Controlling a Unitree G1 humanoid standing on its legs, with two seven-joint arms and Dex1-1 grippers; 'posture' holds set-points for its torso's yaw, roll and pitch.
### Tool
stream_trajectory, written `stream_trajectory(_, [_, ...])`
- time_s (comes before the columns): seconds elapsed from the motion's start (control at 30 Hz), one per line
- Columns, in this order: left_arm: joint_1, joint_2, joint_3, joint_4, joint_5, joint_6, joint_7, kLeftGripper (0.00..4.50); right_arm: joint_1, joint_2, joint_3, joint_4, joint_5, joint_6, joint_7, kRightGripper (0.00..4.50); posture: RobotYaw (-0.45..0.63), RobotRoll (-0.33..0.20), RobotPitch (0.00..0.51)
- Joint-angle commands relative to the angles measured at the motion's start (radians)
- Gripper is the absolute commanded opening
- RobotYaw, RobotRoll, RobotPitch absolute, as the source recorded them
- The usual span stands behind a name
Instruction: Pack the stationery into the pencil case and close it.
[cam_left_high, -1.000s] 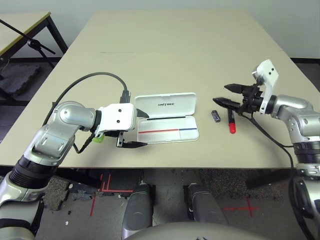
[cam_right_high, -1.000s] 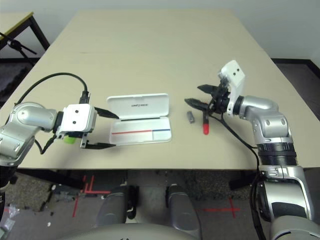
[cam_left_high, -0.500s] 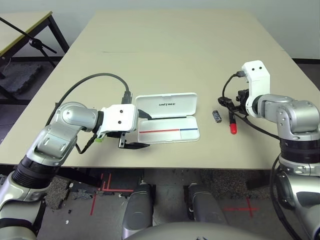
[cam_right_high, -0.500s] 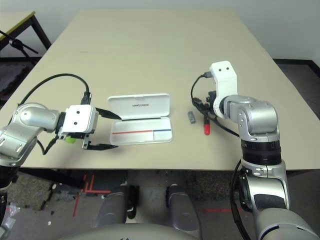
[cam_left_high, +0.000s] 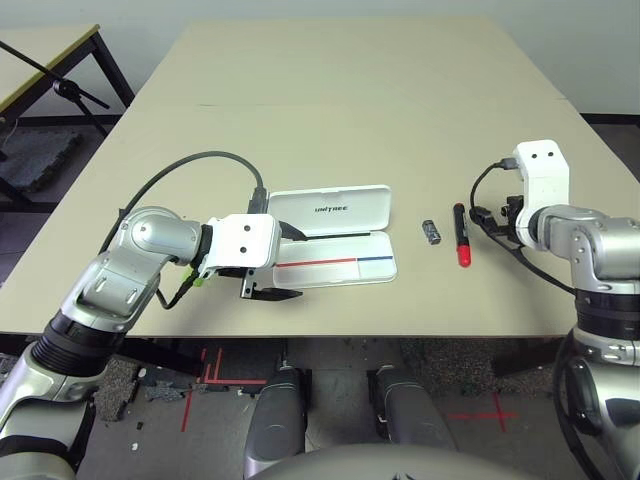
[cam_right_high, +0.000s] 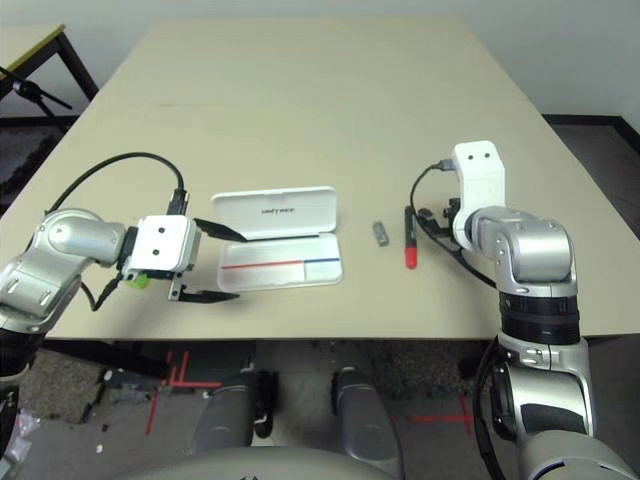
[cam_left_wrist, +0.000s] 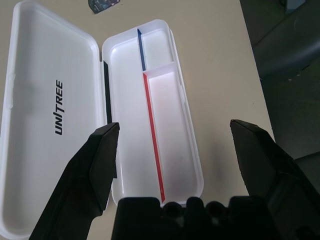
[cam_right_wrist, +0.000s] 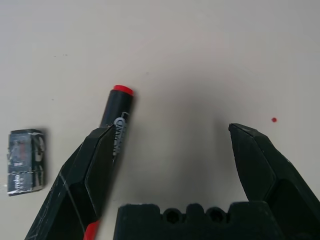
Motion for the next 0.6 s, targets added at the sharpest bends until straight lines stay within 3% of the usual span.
stream_trajectory(0.03, [0.002, 0.001, -0.017, -0.001, 0.009, 0.004, 0.002, 4.46, 0.018, 0.008, 0.005, -0.005, 0.010, 0.011, 0.006, 4.50, 0.03, 0.000, 0.099])
stream_trajectory(0.6, [0.000, -0.018, -0.034, 0.000, 0.015, 0.004, 0.005, 4.46, 0.149, 0.005, 0.020, 0.034, 0.023, -0.008, 0.031, 4.50, 0.03, 0.000, 0.102])
